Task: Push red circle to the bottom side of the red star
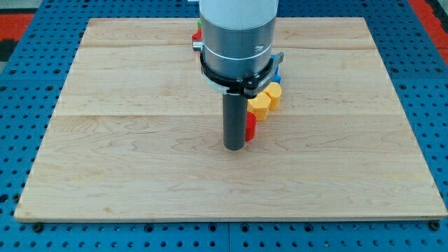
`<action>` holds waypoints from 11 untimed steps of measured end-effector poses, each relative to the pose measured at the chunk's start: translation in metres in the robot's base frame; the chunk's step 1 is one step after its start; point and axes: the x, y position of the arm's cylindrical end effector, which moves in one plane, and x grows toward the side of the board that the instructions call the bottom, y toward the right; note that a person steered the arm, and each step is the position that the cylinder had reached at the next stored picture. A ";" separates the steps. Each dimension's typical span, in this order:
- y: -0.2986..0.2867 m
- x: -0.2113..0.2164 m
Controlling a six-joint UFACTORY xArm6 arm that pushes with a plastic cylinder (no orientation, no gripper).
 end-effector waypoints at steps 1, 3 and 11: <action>0.014 0.031; 0.024 -0.022; -0.010 -0.150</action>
